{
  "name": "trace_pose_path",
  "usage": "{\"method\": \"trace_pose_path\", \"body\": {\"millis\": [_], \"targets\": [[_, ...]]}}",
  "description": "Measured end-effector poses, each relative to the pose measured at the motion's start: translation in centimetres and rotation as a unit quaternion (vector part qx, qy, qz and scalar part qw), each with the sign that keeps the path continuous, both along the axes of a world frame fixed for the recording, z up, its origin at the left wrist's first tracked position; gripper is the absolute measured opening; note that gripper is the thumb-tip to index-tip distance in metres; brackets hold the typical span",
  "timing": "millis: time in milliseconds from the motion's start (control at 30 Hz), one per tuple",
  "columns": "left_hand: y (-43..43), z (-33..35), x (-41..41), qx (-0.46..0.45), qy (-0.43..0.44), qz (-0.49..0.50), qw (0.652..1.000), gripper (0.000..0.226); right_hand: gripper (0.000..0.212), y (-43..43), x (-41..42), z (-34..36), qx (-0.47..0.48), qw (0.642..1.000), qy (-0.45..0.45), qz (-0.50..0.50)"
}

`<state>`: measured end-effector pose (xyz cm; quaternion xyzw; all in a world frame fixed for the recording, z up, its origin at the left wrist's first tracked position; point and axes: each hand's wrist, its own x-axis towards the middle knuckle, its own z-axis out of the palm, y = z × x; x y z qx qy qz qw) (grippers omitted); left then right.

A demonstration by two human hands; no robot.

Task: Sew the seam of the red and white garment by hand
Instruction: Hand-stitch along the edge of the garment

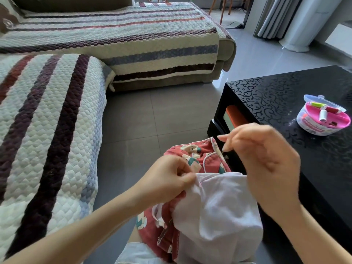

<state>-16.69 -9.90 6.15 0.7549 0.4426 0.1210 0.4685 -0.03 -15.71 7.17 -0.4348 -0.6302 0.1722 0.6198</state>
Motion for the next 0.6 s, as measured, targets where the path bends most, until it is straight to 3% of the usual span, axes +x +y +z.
{"method": "trace_pose_path", "body": {"millis": [67,100,167,200,267,300,367,467,533,600], "targets": [[0.0,0.0,0.0,-0.052,-0.012,-0.016,0.998,0.019,0.01,0.7,0.6,0.9,-0.074,0.99,0.104,0.052],[0.2,0.2,-0.1,-0.077,-0.028,-0.018,0.996,0.017,0.01,1.2,0.6,1.0,-0.14,0.964,0.198,0.11],[0.5,0.6,-0.3,-0.137,-0.068,-0.029,0.988,0.016,0.008,2.2,1.2,0.8,-0.274,0.86,0.381,0.198],[0.6,0.8,-0.4,-0.162,-0.083,-0.037,0.983,0.018,0.008,2.8,1.8,0.5,-0.319,0.818,0.431,0.211],[0.8,0.9,-0.7,-0.191,-0.094,-0.049,0.976,0.021,0.008,4.0,3.3,-0.2,-0.363,0.786,0.454,0.212],[0.8,0.9,-0.9,-0.196,-0.094,-0.055,0.974,0.021,0.01,4.8,4.1,-0.7,-0.37,0.793,0.442,0.199],[0.8,1.0,-1.2,-0.207,-0.099,-0.068,0.971,0.023,0.019,7.1,5.9,-2.1,-0.364,0.842,0.379,0.122],[0.8,1.4,-1.7,-0.232,-0.118,-0.083,0.962,0.026,0.025,11.1,9.7,-4.4,-0.321,0.913,0.24,-0.076],[0.7,1.4,-2.0,-0.241,-0.122,-0.083,0.959,0.021,0.018,13.0,12.9,-5.6,-0.306,0.915,0.115,-0.236],[0.7,1.3,-2.2,-0.244,-0.126,-0.085,0.958,0.019,0.008,13.7,15.1,-6.6,-0.335,0.877,-0.043,-0.342]]}}
